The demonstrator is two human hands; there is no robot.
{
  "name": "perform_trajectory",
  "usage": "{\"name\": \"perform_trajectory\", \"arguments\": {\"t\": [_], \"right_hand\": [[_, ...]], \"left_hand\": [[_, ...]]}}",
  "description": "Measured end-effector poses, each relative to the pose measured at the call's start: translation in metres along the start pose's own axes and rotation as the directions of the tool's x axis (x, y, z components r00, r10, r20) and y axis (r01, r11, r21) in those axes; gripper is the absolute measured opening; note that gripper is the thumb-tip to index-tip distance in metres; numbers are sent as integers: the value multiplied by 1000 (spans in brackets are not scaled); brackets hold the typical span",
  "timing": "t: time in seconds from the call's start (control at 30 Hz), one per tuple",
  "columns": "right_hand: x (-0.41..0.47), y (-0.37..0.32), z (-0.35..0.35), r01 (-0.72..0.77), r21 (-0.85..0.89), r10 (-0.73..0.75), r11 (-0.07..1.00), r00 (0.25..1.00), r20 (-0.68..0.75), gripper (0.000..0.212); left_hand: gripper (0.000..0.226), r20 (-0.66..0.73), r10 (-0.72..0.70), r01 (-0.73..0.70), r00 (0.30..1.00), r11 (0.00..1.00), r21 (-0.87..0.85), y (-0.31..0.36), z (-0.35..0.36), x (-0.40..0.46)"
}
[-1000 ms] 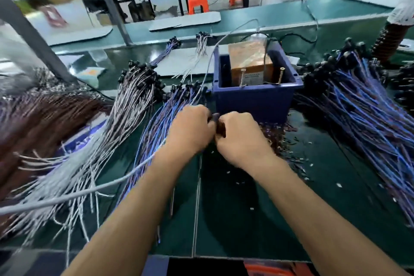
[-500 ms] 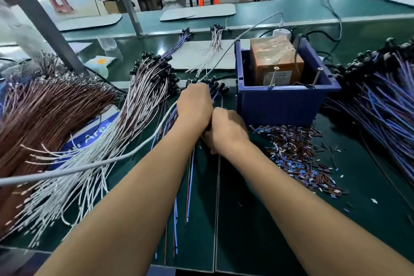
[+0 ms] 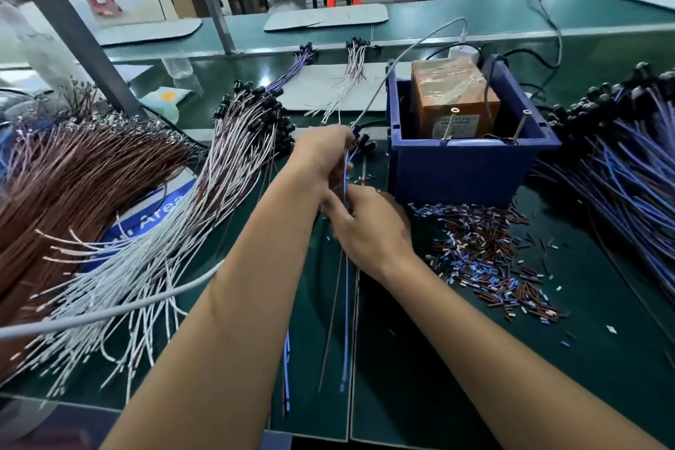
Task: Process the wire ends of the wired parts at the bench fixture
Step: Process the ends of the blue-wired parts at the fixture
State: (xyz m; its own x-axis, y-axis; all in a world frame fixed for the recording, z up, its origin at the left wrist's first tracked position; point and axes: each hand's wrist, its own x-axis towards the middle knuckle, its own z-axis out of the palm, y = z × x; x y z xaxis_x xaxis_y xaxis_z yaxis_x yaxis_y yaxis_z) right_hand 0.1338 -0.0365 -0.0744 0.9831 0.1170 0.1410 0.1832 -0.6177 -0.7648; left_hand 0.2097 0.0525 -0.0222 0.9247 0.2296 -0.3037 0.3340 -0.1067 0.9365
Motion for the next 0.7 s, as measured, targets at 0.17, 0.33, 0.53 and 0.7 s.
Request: {"name": "perform_trajectory", "arguments": {"t": [0.17,0.33,0.53,0.7], "right_hand": [[-18,10,-19,13,483,-44,875,998,53,51],[-23,14,-71,21,545,-149,838,970,192,49],[-35,40,-121,-54,502,-129,863,938,323,30],[-37,88,-159,31,268,-54,963,995,82,20]], "left_hand": [[20,195,12,82,981,881,-466,30,-4,-33],[30,388,15,236,922,770,-592,64,-9,-54],[49,329,170,98,929,745,-660,72,-3,-65],[42,-137,532,-534,835,727,-432,53,8,-74]]}}
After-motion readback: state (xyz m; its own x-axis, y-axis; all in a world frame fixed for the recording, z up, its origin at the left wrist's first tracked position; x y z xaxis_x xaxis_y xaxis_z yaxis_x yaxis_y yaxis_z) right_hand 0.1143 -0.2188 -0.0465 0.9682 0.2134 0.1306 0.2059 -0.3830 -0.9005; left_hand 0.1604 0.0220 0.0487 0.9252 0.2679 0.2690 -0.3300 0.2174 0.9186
